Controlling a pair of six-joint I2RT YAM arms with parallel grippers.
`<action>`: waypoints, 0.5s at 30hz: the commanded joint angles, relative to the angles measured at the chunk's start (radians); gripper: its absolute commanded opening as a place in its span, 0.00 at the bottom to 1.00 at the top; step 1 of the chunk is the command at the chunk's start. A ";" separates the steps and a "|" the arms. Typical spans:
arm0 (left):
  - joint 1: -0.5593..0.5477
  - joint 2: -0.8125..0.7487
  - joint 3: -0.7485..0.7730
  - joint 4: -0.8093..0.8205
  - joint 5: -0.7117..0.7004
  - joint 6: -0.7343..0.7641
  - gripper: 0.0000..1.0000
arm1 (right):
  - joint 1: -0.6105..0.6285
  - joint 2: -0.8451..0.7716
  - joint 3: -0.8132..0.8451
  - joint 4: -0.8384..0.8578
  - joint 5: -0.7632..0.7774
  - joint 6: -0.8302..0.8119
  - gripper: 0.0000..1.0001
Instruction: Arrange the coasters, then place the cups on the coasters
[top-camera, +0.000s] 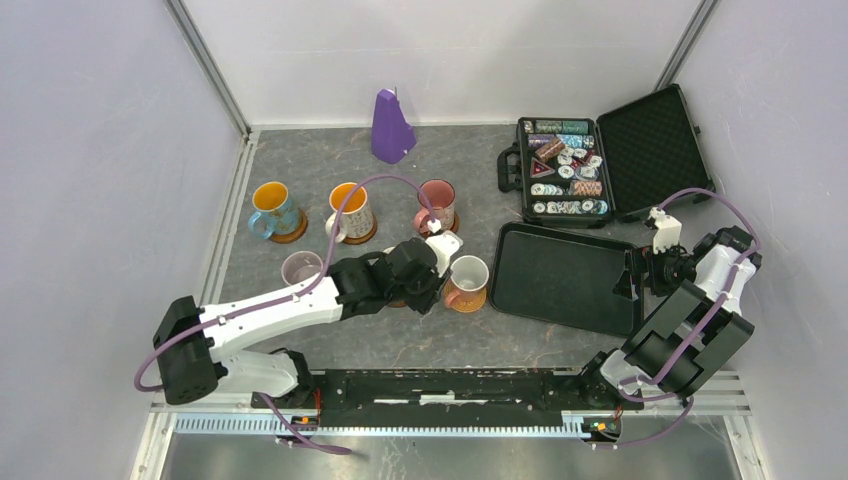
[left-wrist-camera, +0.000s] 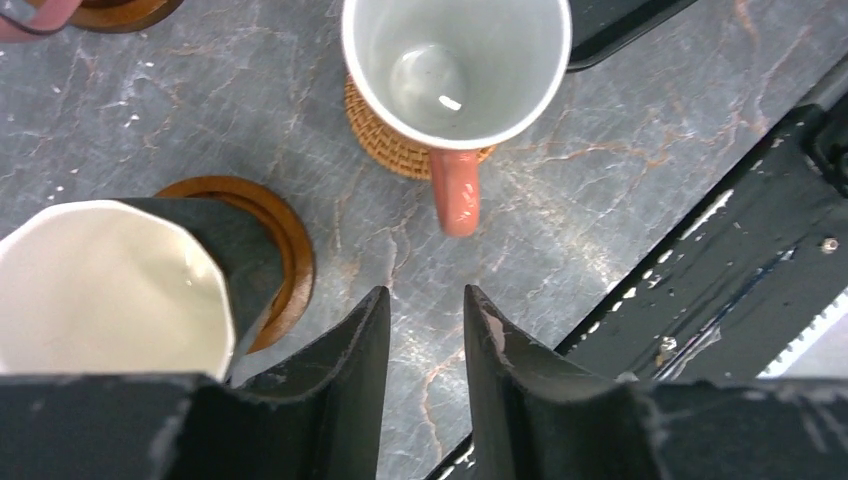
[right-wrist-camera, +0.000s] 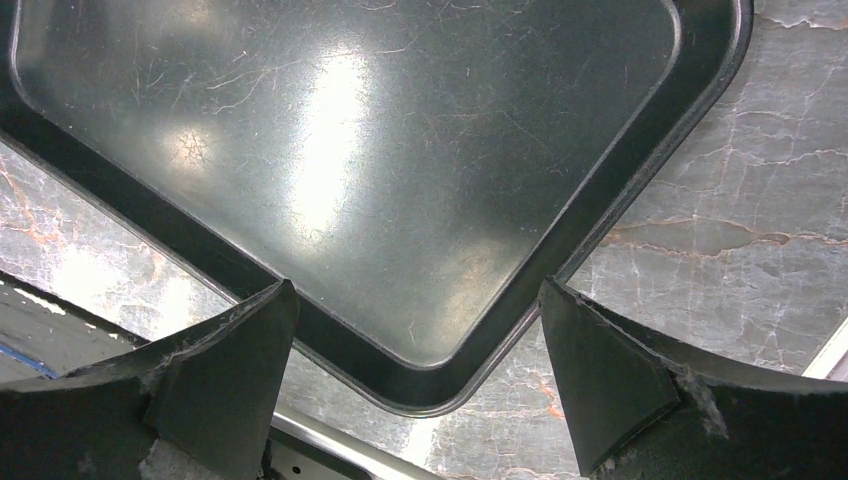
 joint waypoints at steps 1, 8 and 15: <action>0.019 0.024 0.061 -0.048 0.009 0.087 0.35 | -0.002 0.000 0.024 -0.011 -0.033 -0.007 0.98; 0.019 0.099 0.082 -0.026 -0.019 0.107 0.24 | -0.004 -0.008 0.023 -0.013 -0.034 -0.002 0.98; 0.019 0.172 0.106 0.005 -0.025 0.099 0.24 | -0.002 -0.010 0.027 -0.014 -0.030 -0.005 0.98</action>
